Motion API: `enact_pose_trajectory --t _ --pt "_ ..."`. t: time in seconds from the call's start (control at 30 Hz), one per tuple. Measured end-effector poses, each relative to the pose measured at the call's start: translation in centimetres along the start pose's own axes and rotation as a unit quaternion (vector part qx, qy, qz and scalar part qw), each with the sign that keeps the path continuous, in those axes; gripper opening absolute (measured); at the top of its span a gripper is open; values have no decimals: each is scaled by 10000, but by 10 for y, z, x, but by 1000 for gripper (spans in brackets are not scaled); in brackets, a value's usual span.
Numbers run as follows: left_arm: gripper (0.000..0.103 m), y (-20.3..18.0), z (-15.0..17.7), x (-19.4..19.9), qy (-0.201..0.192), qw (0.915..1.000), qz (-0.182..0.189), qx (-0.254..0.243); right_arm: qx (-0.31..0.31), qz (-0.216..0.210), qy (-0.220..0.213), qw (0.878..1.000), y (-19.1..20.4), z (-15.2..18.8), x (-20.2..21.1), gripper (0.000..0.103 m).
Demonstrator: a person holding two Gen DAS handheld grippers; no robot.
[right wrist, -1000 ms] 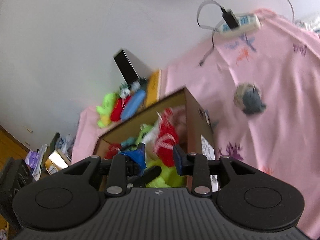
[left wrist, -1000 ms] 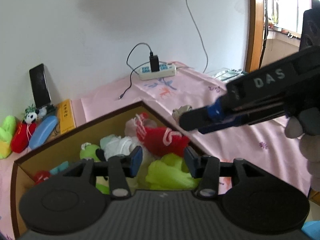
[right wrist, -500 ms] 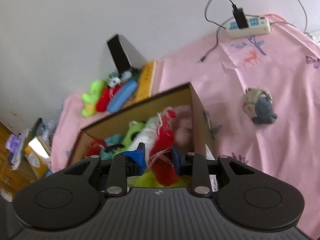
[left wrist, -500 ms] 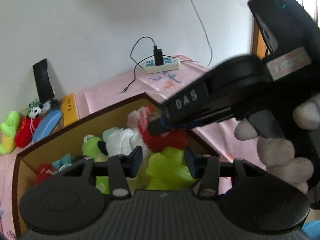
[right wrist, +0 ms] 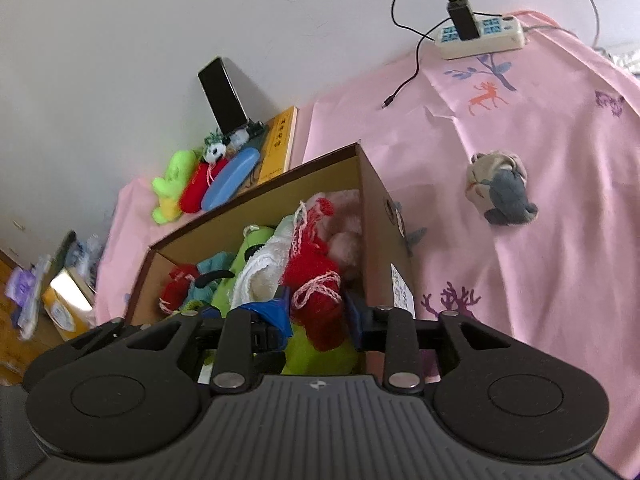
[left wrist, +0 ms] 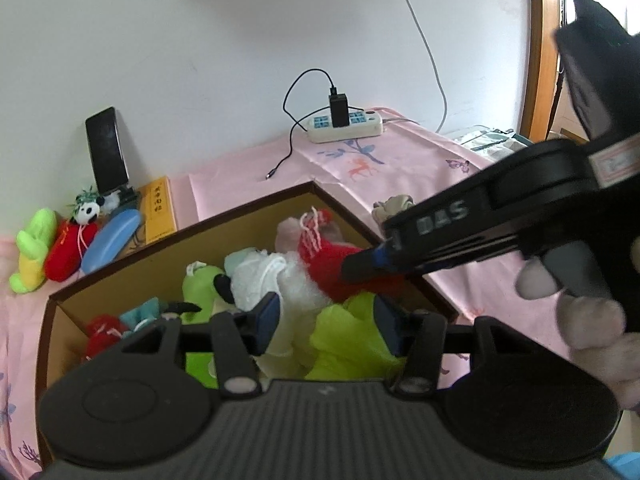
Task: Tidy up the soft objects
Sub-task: 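Move the right gripper out of the box toward the grey-and-white sock ball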
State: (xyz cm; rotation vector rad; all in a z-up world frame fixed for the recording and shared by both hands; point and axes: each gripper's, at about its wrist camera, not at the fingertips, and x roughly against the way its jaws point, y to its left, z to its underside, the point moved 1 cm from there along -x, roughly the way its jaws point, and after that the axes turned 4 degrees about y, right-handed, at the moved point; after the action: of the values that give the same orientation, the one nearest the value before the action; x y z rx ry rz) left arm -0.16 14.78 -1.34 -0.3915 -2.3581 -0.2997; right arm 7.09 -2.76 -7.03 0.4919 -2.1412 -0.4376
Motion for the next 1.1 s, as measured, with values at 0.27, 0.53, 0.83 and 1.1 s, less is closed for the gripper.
enact_pose_trajectory --t 0.27,0.53,0.83,1.1 --pt "56 -2 -9 -9 221 9995 -186 120 -58 -250 -217 9994 -7 1 21 14" --pt "58 -13 -18 -12 342 9983 -417 214 -53 -281 -354 9990 -21 3 37 14" --pt "59 -33 -33 -13 377 9966 -672 293 -65 -267 -348 9990 -45 -1 49 14" --pt "59 -59 -50 -19 387 9955 -777 372 165 -6 -321 9993 -70 -10 61 14"
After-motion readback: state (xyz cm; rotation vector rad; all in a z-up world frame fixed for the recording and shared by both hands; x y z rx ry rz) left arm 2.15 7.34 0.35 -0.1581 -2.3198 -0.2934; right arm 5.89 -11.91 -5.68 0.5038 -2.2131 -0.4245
